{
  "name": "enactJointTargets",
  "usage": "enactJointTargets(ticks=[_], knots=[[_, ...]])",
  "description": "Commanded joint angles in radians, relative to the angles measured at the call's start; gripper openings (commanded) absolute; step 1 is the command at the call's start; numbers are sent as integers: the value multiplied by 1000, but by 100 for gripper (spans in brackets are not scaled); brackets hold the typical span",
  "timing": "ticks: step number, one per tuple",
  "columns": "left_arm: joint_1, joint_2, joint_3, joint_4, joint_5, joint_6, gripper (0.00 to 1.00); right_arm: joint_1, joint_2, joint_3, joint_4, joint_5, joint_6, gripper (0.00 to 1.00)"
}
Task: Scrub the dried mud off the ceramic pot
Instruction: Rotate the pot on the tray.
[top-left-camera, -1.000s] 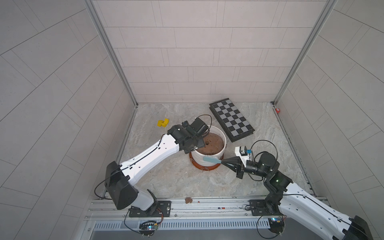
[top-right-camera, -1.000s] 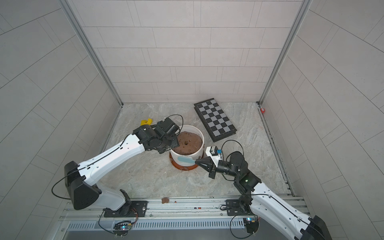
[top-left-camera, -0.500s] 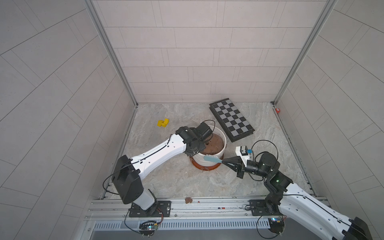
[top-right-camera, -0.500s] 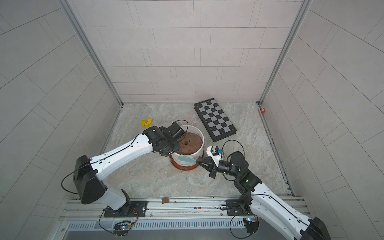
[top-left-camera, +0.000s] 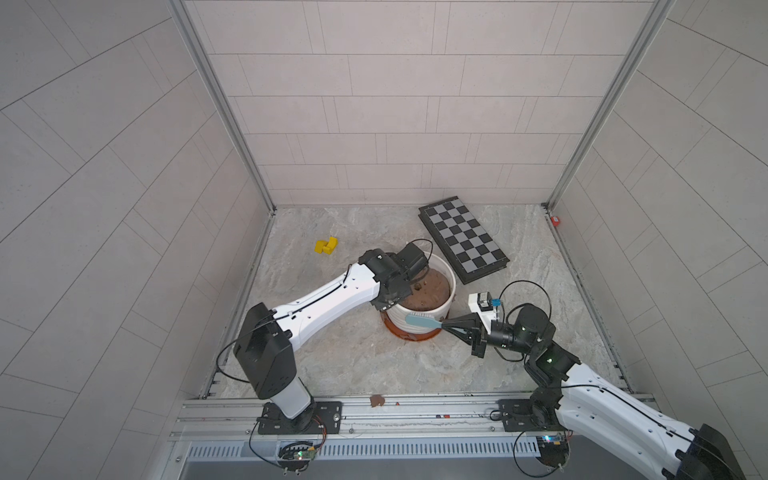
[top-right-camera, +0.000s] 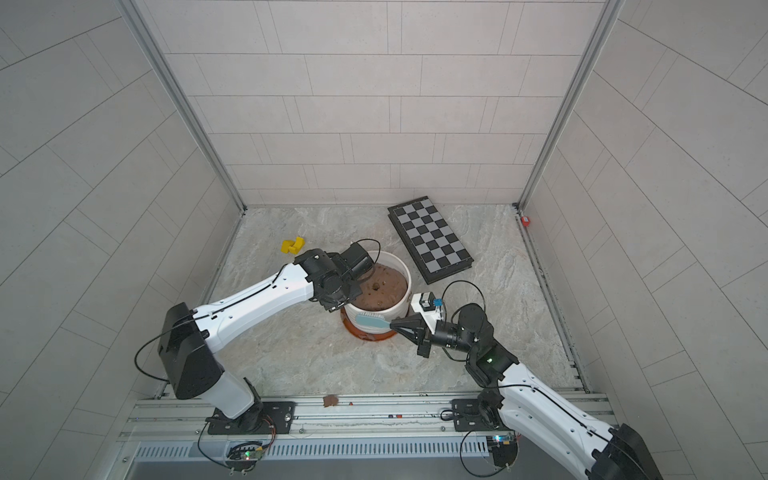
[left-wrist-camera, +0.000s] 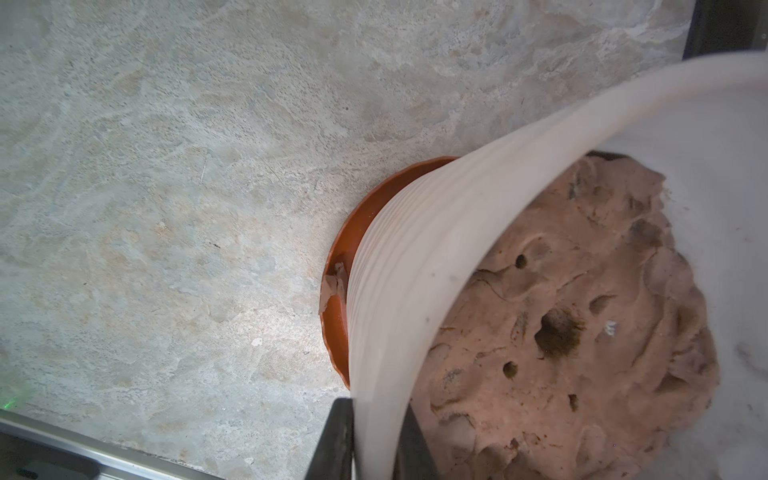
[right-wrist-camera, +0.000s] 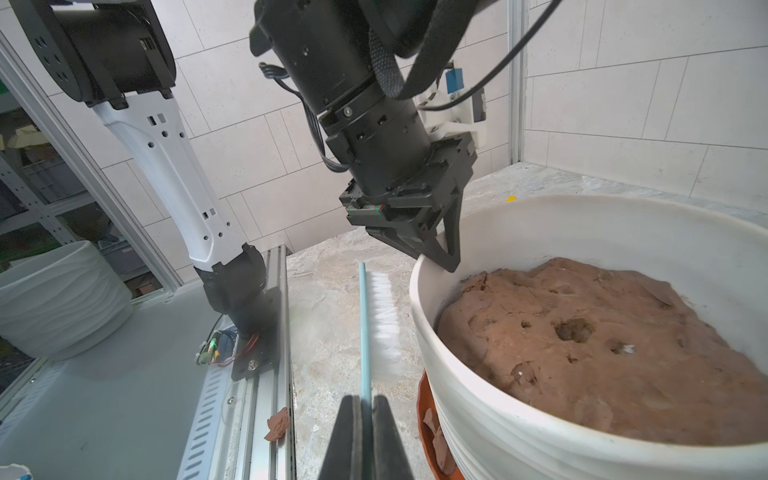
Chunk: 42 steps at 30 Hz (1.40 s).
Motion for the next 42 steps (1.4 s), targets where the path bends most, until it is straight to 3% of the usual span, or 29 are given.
enactJointTargets(ticks=[1, 6, 13, 18, 27, 36, 42], knots=[[16, 36, 16, -15, -12, 70, 11, -4, 0, -11, 40, -46, 14, 0], [62, 33, 20, 8, -27, 206, 8, -5, 10, -12, 28, -46, 3, 0], [114, 31, -2, 119, -15, 565, 6, -4, 64, 13, 1, -46, -35, 0], [184, 21, -75, 228, 114, 748, 7, -3, 102, 25, 3, -49, -52, 0], [231, 60, -24, 213, 175, 834, 6, 9, 152, 43, -13, -32, -87, 0], [231, 79, -13, 218, 205, 853, 3, 93, 254, 34, -12, 199, -153, 0], [236, 95, -2, 227, 215, 877, 3, 114, 294, 9, -4, 260, -113, 0]])
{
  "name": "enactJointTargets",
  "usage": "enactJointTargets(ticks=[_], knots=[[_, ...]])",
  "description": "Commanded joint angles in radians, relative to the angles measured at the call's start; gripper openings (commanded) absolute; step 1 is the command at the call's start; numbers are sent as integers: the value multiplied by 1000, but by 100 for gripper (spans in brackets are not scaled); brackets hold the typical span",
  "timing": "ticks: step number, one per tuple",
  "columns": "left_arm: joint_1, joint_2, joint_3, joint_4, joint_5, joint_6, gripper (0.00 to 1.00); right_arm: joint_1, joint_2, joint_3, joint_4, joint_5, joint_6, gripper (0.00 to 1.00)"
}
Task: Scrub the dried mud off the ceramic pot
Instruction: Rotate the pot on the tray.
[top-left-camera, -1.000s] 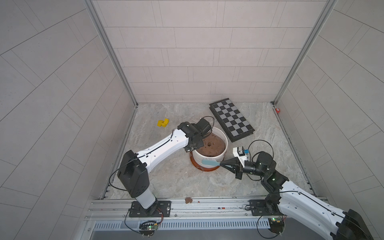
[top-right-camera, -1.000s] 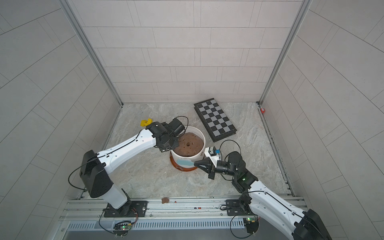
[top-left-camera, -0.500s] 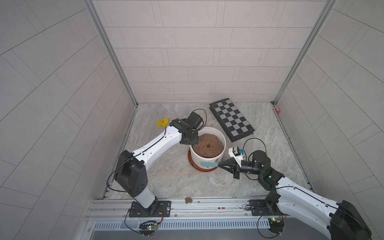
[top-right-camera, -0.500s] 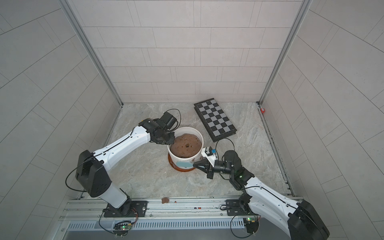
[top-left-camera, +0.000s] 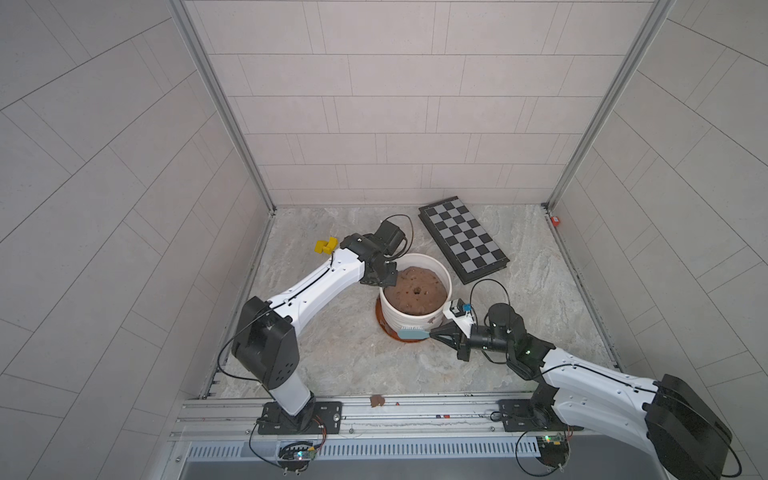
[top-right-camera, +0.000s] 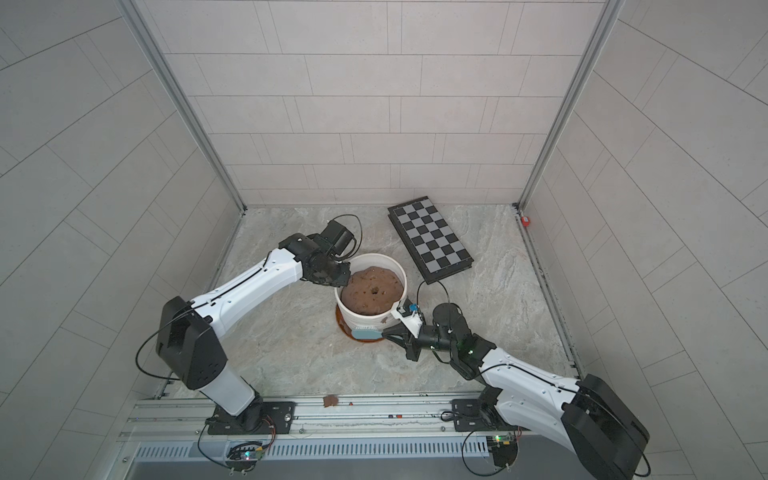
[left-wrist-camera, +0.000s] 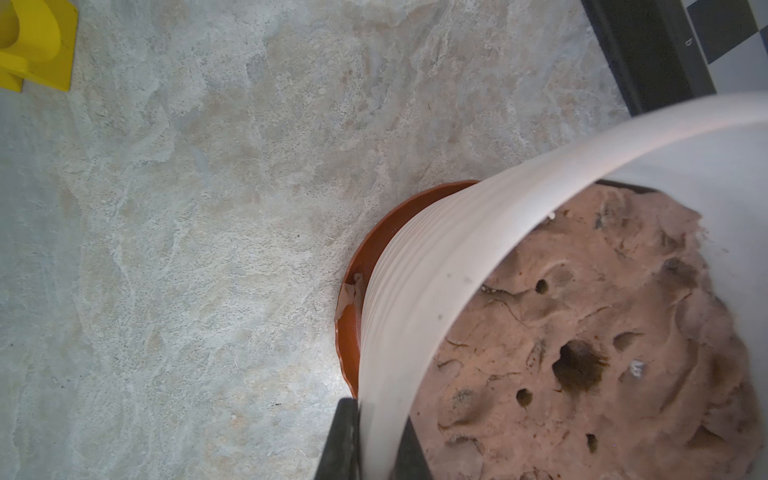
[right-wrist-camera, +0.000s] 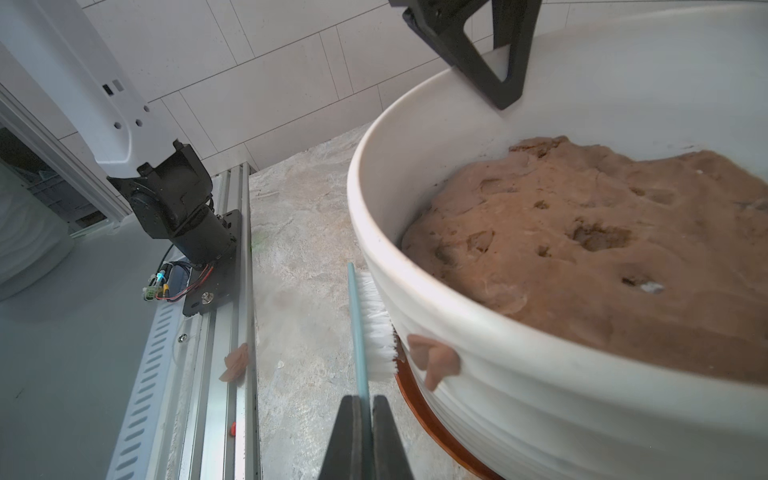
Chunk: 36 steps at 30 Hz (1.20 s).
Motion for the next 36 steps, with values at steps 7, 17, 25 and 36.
enactJointTargets(ticks=[7, 17, 25, 36], knots=[[23, 82, 3, 84, 96, 33, 2, 27, 20, -65, 25, 138, 75, 0], [38, 86, 15, 93, 196, 147, 2, 118, 56, -102, 178, -34, 95, 0], [44, 102, 58, 32, 222, 310, 0, 118, -8, -68, 156, -83, 103, 0], [59, 129, 104, -19, 222, 405, 0, 108, -195, 49, -106, -28, 24, 0]])
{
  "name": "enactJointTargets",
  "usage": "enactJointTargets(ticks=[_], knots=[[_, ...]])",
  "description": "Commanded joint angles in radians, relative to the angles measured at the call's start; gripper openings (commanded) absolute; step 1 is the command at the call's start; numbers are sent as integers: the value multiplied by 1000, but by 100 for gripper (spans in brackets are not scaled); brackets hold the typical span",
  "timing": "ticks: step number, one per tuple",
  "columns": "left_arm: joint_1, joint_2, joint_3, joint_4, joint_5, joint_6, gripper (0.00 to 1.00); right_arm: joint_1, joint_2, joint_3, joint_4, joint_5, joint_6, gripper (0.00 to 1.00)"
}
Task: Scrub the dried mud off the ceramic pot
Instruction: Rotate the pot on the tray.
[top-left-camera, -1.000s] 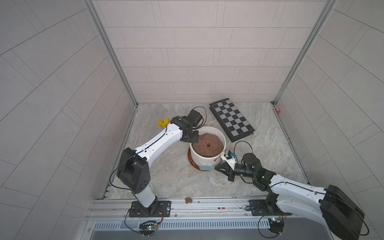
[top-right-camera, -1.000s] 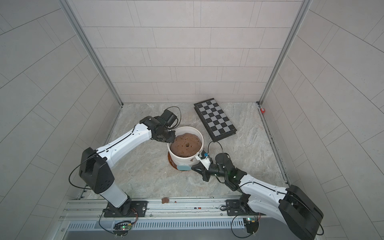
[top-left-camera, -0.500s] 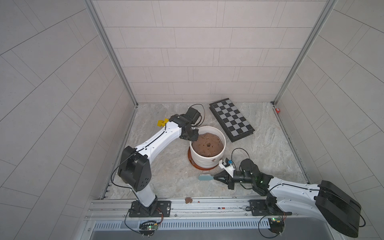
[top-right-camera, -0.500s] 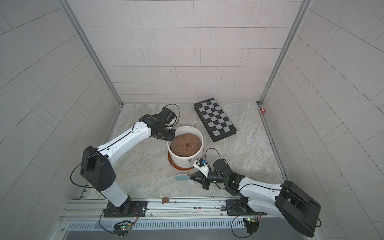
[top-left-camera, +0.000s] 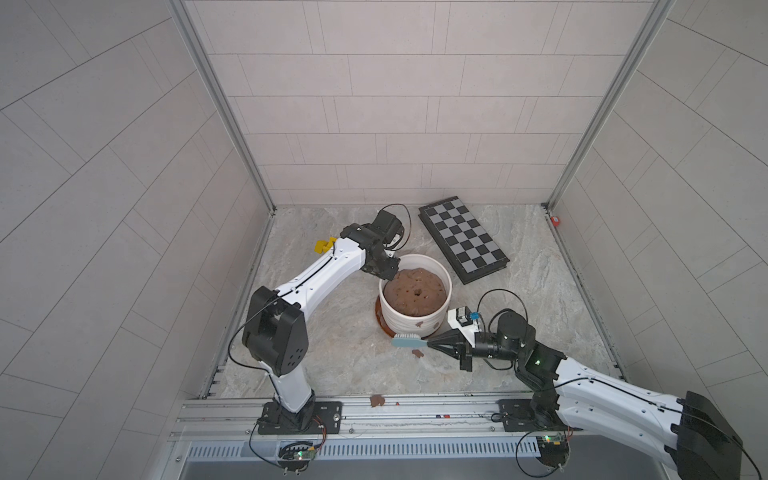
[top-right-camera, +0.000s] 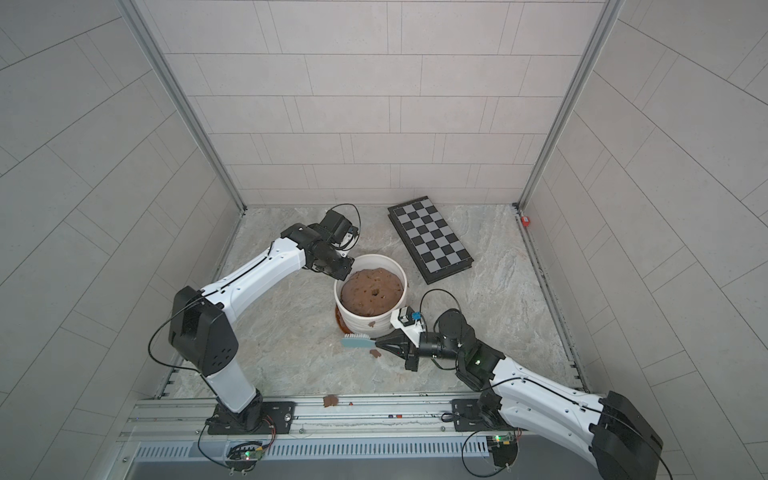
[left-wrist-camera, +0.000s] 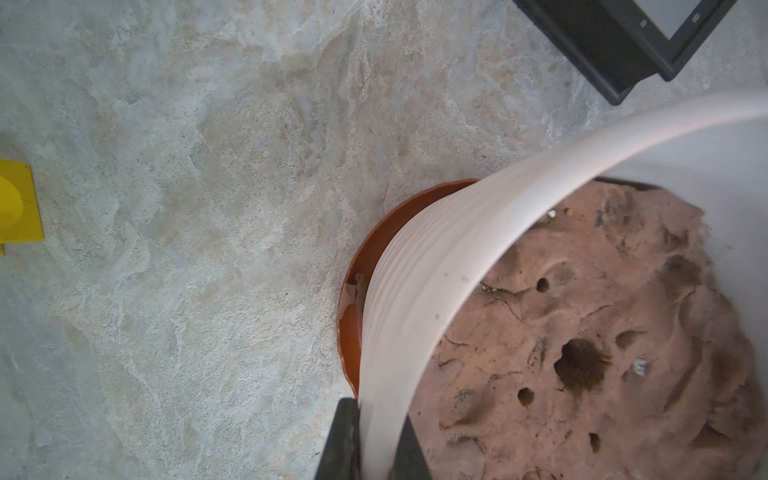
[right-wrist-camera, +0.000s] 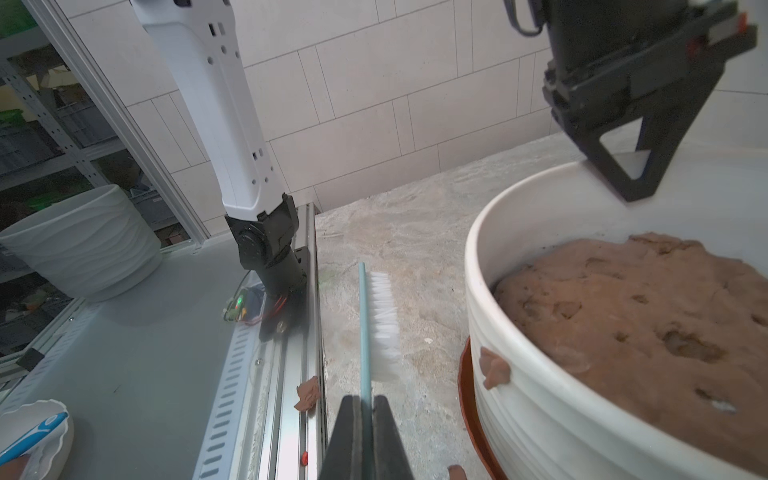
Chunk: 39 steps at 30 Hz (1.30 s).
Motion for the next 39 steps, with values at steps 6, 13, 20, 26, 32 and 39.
enactJointTargets(ticks=[6, 13, 20, 26, 32, 39], knots=[[7, 43, 2, -16, 126, 36, 0, -40, -1, 75, -123, 48, -59, 0], [8, 45, 3, -20, 147, 43, 0, -89, 26, 80, -120, 74, -52, 0], [6, 46, 2, -24, 155, 59, 0, -158, 38, 52, -138, 92, -6, 0], [8, 46, 3, -24, 164, 65, 0, -168, 61, 15, -135, 94, 28, 0], [8, 49, 15, -30, 170, 67, 0, -164, 85, -50, -22, -2, 84, 0], [8, 49, 38, -34, 173, 62, 0, -88, 121, -89, 45, -90, 91, 0]])
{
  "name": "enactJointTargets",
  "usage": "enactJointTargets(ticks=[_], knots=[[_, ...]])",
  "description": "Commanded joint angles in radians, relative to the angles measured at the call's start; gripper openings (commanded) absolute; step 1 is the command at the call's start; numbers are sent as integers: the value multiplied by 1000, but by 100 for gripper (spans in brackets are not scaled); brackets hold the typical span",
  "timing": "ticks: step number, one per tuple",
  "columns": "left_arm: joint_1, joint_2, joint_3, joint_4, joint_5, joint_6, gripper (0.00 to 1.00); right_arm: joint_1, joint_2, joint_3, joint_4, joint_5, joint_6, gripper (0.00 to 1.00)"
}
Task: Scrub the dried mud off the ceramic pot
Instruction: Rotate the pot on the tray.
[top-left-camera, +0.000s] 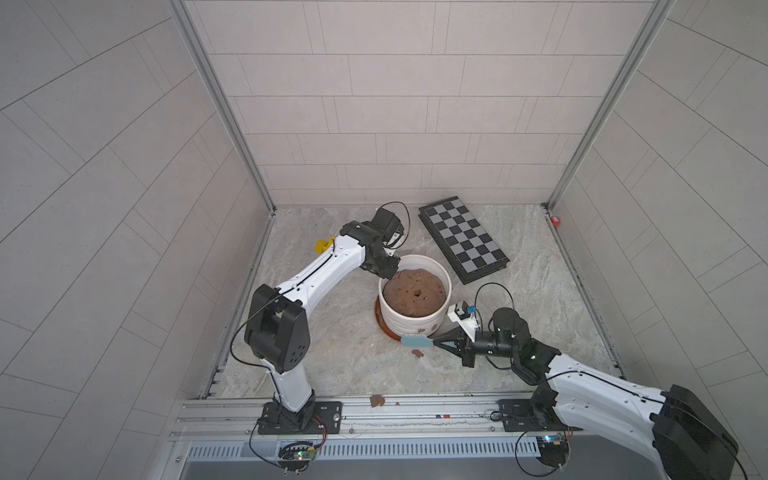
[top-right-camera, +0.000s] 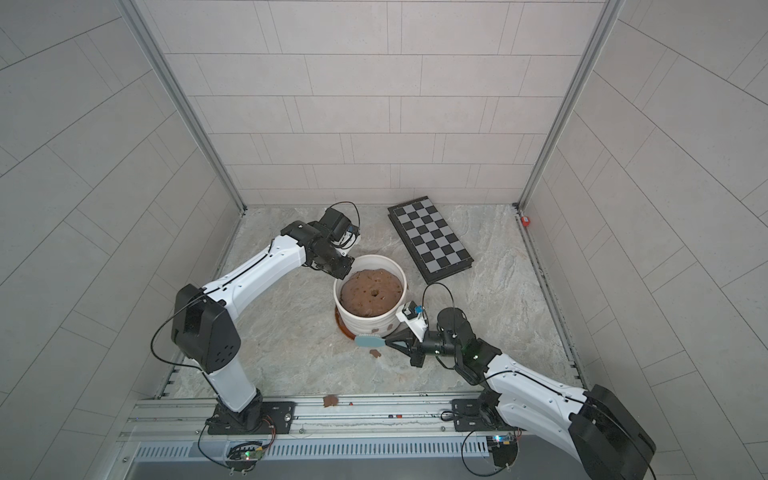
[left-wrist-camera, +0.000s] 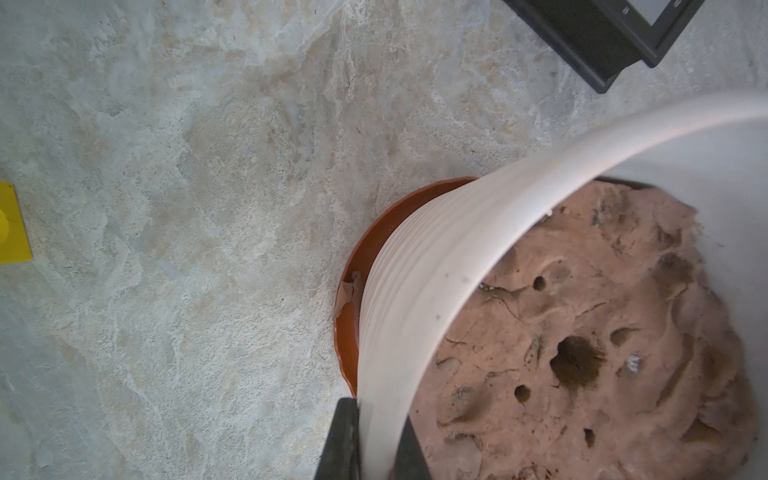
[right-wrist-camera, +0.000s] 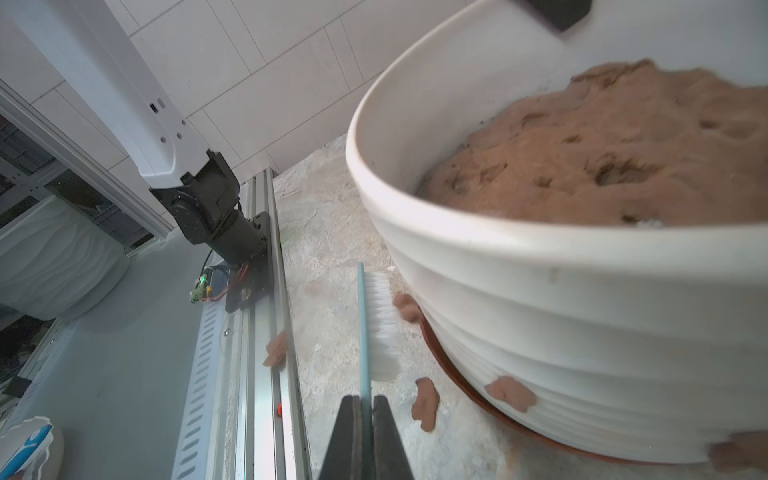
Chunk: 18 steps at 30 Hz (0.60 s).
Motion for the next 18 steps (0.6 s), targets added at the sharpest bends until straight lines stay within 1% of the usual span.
enactJointTargets(ticks=[1, 7, 10, 13, 16, 18], knots=[[-4, 33, 15, -18, 135, 13, 0, 36, 5, -18, 79, -35, 22, 0], [-3, 25, 23, -21, 130, 6, 1, 72, 11, -27, 123, -40, 24, 0], [-3, 15, 33, -21, 125, -3, 3, 75, 20, -20, 124, -35, 23, 0], [-3, 6, 50, -28, 118, -12, 11, 75, 27, -6, 118, -29, 15, 0], [-2, -9, 71, -40, 106, -20, 16, 75, 33, 9, 117, -23, 10, 0], [-3, -24, 87, -48, 99, -30, 24, 74, 40, 19, 115, -20, 5, 0]])
